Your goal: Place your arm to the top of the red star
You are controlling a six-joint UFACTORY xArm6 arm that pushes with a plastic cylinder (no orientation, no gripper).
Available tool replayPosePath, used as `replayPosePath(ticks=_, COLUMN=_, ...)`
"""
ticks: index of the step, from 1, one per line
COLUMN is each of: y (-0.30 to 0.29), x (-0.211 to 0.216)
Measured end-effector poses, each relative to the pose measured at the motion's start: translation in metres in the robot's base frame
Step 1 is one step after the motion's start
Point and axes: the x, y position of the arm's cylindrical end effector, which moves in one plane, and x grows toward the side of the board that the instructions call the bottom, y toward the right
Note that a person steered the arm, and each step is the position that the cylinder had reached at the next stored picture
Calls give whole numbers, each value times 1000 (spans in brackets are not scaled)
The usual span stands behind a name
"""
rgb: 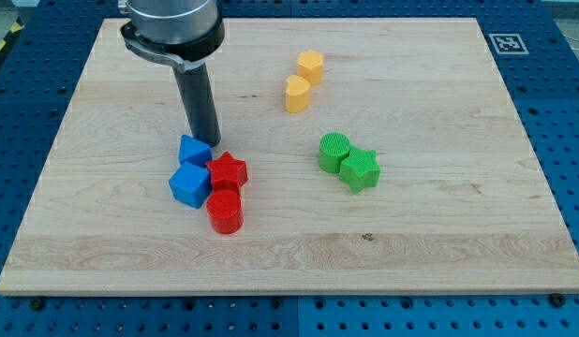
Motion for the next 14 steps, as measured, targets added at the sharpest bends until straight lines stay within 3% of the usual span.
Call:
replayPosePath(ticks=1, y=-4, x=-8)
replayPosePath(ticks=4, y=-29, x=22)
replayPosePath(ticks=10, y=-11, x=-15)
replayPosePath(ticks=14, y=9, x=-9)
